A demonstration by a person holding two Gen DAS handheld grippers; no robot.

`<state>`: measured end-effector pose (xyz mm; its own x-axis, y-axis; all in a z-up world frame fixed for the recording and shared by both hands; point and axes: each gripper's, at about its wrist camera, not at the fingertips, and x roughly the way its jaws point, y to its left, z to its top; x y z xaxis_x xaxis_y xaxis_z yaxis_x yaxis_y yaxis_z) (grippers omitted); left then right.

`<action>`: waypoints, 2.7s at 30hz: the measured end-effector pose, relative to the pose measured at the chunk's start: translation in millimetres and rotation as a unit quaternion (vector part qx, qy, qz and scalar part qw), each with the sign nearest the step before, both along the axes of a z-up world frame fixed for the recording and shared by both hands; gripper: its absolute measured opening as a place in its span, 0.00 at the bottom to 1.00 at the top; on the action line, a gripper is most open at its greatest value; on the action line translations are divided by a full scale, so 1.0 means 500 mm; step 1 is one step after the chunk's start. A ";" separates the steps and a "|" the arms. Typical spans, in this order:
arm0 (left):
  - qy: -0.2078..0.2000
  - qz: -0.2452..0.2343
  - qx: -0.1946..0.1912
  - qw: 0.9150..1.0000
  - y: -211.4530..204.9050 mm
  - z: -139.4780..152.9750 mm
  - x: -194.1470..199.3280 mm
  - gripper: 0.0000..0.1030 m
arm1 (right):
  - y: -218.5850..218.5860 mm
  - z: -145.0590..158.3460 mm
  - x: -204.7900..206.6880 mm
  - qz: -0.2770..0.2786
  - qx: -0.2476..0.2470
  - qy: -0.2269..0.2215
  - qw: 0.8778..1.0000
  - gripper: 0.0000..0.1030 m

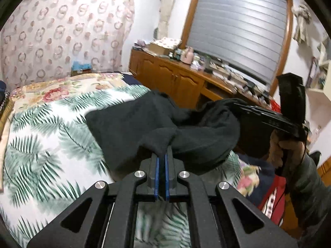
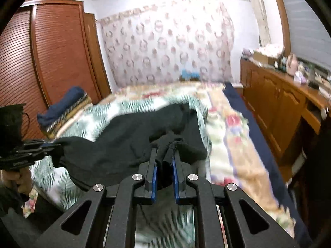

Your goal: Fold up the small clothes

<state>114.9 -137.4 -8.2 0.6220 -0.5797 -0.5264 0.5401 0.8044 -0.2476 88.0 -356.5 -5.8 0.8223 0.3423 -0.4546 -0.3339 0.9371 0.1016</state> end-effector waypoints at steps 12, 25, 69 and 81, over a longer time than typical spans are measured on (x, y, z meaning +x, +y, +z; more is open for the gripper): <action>0.021 0.065 0.003 0.998 0.047 0.000 0.227 0.05 | 0.022 0.025 0.246 0.012 0.012 0.002 1.000 0.11; 0.024 0.078 0.029 0.996 0.064 -0.023 0.317 0.40 | 0.089 0.018 0.435 0.005 -0.020 0.055 0.998 0.12; 0.128 0.077 0.066 0.987 0.044 -0.144 0.375 0.71 | 0.088 -0.039 0.461 0.025 -0.006 0.172 0.985 0.71; 0.131 0.062 0.054 0.988 0.023 -0.147 0.372 0.49 | 0.109 -0.030 0.448 0.001 -0.062 0.117 0.991 0.72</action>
<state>301.1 -126.0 -81.9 0.5195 -0.4390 -0.7330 0.3636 0.8900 -0.2752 312.1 -301.8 -21.0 0.6882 0.2734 -0.6720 -0.3170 0.9465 0.0604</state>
